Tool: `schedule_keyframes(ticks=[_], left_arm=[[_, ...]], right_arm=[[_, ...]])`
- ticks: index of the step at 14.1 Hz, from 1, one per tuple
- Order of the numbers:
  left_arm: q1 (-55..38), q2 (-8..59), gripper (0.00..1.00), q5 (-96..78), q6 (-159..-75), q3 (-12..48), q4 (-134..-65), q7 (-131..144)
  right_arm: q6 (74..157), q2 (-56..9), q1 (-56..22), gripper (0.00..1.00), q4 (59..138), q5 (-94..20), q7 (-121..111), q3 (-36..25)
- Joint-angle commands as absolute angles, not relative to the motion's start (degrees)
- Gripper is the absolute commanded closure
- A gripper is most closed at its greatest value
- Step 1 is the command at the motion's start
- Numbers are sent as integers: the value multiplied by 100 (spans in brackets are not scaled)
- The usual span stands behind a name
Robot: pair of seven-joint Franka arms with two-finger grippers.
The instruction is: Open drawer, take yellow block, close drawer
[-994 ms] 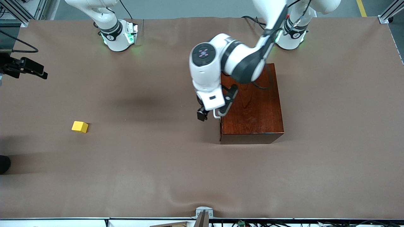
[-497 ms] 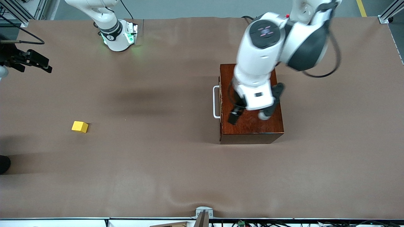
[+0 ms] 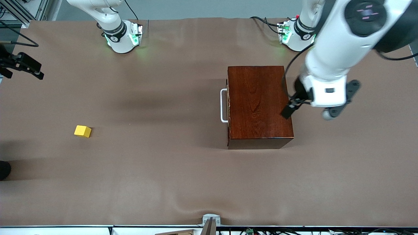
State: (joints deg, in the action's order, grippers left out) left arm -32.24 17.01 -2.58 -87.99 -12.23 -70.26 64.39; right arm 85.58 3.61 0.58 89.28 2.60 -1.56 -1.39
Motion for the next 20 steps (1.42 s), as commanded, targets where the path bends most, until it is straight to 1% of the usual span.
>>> schedule_keyframes(ticks=[1, 3, 8, 9, 11, 12, 15, 17, 20], left_arm=[[-2919, 1328, 0, -193, -8553, -1143, -7259, 5646], [-2620, 1144, 0, -193, -8316, -1134, -7408, 4707], [-2076, 651, 0, -193, -8306, -1099, -7927, 3237], [-1848, 581, 0, -202, -8314, -933, -8058, 2956], [-665, 405, 0, -211, -8332, 143, -8322, 2437], [-329, 317, 0, -176, -8358, 445, -8428, 2304], [-10, 27, 0, -123, -8376, 711, -8761, 2040], [350, -218, 0, -88, -8463, 1045, -9025, 1759], [396, -807, 0, -79, -8928, 1072, -9754, 1670]], right_arm=[[8482, 299, 306, 0, 8806, 36, -657, -123], [8447, 308, 352, 0, 8824, -79, -738, -123], [8411, 325, 360, 0, 8824, -9, -747, -123], [8411, 325, 360, 0, 8824, 9, -747, -123], [8402, 316, 413, 0, 8824, -9, -738, -123], [8411, 316, 422, 0, 8816, -17, -738, -123], [8402, 316, 465, 0, 8815, -35, -729, -123], [8402, 316, 527, 0, 8815, -79, -729, -123], [8402, 316, 527, 0, 8815, -79, -729, -123]])
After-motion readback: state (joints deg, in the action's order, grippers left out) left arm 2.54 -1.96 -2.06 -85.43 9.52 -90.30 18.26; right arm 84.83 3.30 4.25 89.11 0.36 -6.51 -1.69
